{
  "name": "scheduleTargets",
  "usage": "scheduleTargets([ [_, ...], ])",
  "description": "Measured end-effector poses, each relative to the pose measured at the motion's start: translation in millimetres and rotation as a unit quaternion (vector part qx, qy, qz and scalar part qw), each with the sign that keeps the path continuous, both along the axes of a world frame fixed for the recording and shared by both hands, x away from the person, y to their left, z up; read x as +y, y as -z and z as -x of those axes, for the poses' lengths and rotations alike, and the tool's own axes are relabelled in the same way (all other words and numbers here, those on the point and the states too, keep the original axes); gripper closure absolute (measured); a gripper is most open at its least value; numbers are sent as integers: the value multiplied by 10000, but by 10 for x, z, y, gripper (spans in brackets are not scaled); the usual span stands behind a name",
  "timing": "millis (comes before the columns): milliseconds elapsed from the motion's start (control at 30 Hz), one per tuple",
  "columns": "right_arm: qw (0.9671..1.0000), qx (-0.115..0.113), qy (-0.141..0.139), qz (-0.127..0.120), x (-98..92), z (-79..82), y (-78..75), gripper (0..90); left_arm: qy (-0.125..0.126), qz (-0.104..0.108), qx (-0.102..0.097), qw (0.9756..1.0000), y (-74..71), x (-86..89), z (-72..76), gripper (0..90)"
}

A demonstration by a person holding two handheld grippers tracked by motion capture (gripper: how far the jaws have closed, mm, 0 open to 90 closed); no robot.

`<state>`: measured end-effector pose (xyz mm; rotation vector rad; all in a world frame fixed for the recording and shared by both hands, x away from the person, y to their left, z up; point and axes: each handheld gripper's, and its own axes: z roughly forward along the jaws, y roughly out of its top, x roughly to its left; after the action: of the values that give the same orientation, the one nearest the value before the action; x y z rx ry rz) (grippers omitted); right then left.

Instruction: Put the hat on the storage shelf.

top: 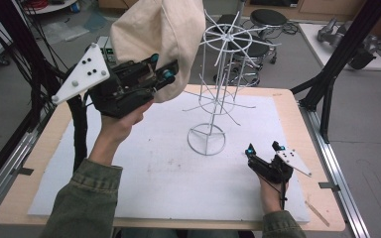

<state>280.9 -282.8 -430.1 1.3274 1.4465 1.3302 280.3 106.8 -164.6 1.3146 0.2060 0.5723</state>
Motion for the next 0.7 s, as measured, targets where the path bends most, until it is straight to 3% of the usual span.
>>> scheduleTargets([
  [300, 10000, 29, -24, -31, -3, 3, 0, 109, 130, -121, -66, 9998, 163, -97, -39, 776],
  [633, 10000, 24, -22, -66, -17, 5, -3, 109, 113, -669, -88, 9977, 389, -165, -56, 770],
  [700, 10000, 27, -28, -67, -16, 4, -3, 109, 128, -688, -30, 9975, 450, -167, -73, 768],
])
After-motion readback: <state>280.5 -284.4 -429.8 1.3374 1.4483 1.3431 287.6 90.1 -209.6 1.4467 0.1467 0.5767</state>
